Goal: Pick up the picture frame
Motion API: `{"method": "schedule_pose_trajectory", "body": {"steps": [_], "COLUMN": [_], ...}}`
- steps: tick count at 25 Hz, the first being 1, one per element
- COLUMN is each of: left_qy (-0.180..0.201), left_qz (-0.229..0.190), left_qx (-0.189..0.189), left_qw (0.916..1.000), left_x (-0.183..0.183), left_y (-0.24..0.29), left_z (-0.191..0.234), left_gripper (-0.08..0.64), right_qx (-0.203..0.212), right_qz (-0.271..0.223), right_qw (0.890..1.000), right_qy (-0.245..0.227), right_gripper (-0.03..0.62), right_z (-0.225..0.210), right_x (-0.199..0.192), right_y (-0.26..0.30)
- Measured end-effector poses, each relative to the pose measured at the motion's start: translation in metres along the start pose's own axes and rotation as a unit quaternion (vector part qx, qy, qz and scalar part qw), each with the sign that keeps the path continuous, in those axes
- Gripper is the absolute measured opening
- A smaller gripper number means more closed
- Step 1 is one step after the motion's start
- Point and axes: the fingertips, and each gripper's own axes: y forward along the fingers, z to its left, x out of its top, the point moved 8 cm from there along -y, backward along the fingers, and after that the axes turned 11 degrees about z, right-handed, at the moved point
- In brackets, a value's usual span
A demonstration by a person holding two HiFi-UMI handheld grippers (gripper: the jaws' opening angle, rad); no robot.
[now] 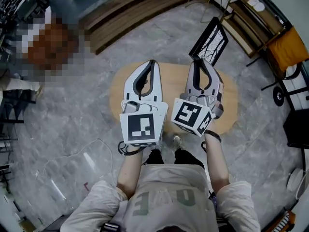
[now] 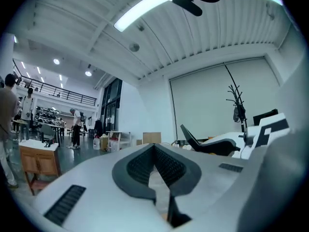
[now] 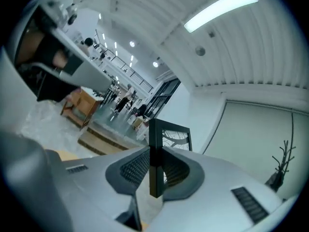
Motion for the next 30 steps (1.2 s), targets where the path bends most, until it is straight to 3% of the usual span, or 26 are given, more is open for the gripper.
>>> {"method": "schedule_pose_trajectory", "body": {"steps": [5,11,20,30], "left_qy": [0.006,0.008,0.006,0.015], "left_qz": [-0.014,-0.028,-0.057,-0.060], "left_qx": [0.004,-0.024,-0.037,-0.050], "left_qw": [0.9999,0.9993,0.9977,0.9968], "left_x": [0.040,0.050,0.036,0.031], "left_y": [-0.025,-0.047,-0.080,-0.081], "left_z": [-0.013,-0.030,-0.042,-0.055], "left_gripper": [0.009,0.009,0.009,0.009], "right_qx": [0.001,0.036,0.084,0.100], "right_qz": [-0.068,-0.139,-0.156,-0.130], "right_qw": [0.991,0.964,0.944,0.939], "right_qy": [0.117,0.224,0.277,0.302], "right_gripper": [0.081,0.081,0.081,0.081], "right_z": [-0.045,-0.067,-0.067,-0.058], "right_x": [0.040,0.051,0.017,-0.011], "right_y": [-0.053,-0.108,-0.146,-0.149]}}
